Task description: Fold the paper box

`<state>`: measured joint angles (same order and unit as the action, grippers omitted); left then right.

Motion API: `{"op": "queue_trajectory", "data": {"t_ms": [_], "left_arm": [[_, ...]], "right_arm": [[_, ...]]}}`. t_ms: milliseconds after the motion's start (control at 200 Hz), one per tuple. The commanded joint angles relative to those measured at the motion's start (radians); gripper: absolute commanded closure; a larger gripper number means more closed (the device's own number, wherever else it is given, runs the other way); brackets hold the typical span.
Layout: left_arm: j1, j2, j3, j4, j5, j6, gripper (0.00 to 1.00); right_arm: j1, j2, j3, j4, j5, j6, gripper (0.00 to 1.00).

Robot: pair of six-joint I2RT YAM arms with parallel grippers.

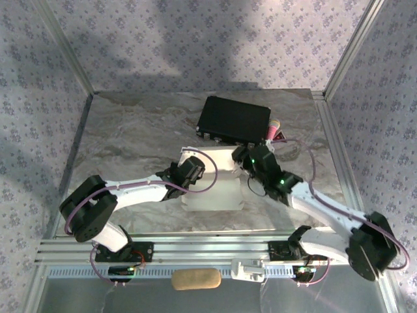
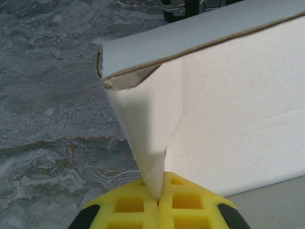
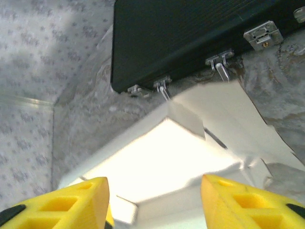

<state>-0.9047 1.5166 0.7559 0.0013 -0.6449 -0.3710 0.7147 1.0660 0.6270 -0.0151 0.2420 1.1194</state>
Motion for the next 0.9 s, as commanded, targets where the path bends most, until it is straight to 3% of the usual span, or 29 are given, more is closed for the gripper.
{"op": "queue_trajectory", "data": {"t_ms": [0,120,345,894], "left_arm": [[-0.008,-0.026,-0.009,-0.012,-0.024,0.006,1.00],[-0.012,-0.021,-0.005,-0.016,-0.027,0.007,1.00],[-0.014,-0.023,-0.005,-0.027,-0.029,0.010,1.00],[-0.015,-0.029,-0.013,-0.022,-0.032,0.021,1.00]], "right_arm": [[0.070,-0.016,-0.105,-0.097,0.137,-0.066,0.52],[0.081,0.056,-0.162,-0.032,0.123,-0.057,0.56],[0.042,0.255,-0.113,0.076,0.096,-0.117,0.57],[-0.030,0.460,0.001,0.241,-0.021,-0.223,0.63]]}}
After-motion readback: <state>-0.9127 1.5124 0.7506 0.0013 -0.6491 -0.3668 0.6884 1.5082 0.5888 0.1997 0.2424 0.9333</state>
